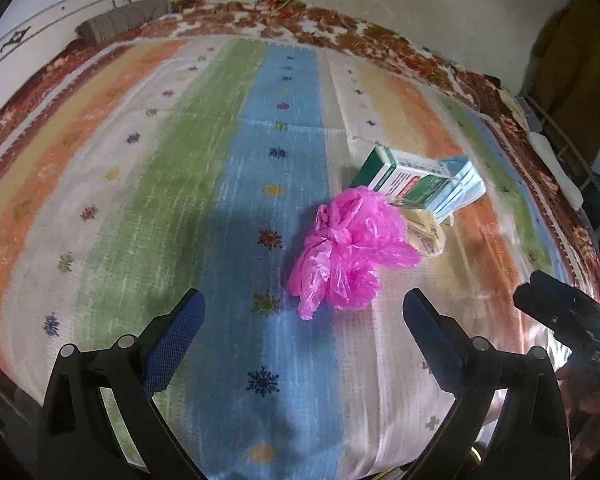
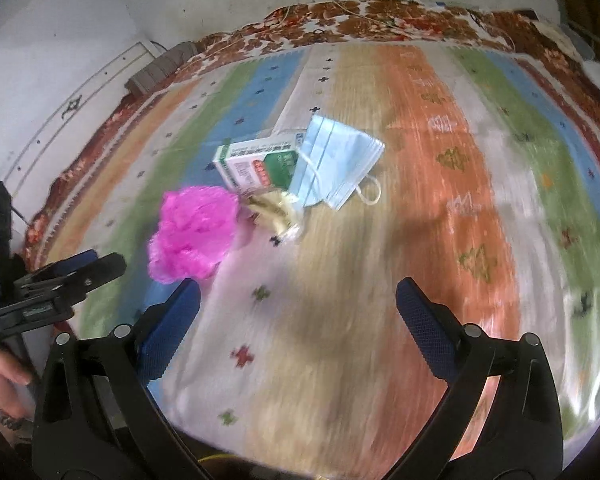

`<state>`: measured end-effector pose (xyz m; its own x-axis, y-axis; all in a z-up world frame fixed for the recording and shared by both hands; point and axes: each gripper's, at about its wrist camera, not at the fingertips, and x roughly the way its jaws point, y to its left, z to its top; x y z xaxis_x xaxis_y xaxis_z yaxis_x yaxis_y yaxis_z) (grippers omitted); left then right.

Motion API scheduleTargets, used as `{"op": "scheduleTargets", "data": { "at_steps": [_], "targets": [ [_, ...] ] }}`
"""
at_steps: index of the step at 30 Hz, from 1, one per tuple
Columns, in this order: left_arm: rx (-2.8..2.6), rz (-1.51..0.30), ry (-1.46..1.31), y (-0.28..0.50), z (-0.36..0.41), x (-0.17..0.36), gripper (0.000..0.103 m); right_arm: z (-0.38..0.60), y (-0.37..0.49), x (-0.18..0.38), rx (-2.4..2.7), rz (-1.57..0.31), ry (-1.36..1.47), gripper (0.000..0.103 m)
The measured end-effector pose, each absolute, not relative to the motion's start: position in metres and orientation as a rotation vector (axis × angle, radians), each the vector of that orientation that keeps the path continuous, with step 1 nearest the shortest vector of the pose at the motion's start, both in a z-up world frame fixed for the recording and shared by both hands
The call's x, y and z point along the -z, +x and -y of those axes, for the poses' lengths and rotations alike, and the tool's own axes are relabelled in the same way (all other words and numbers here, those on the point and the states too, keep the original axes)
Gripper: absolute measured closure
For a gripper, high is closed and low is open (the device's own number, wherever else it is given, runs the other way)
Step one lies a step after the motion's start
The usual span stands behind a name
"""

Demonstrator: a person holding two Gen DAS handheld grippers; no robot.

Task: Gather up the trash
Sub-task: 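Move both tools back up to the pink bag and yellow wrapper, then grasp the pink plastic bag with the left tool while the right grasps the yellow wrapper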

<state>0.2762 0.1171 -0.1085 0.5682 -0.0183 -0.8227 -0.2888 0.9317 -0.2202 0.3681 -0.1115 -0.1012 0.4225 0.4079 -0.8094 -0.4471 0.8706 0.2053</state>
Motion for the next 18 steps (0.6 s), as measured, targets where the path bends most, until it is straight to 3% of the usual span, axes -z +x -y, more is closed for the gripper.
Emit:
{"op": "scheduleTargets", "data": {
  "at_steps": [4, 10, 18],
  "targets": [
    [-0.125, -0.966, -0.333, 0.288, -0.114, 0.113, 0.007, 0.101, 0.388, 0.116, -0.558, -1.015, -0.051, 0.010],
    [-0.092, -1.014, -0.354, 0.307, -0.117, 0.119, 0.008, 0.086, 0.410, 0.137, -0.579, -1.045, -0.021, 0.026],
    [-0.083, -1.019, -0.395, 0.317, -0.121, 0.128, 0.020, 0.074, 0.434, 0.155, -0.607, -1.043, -0.037, 0.033]
  ]
}}
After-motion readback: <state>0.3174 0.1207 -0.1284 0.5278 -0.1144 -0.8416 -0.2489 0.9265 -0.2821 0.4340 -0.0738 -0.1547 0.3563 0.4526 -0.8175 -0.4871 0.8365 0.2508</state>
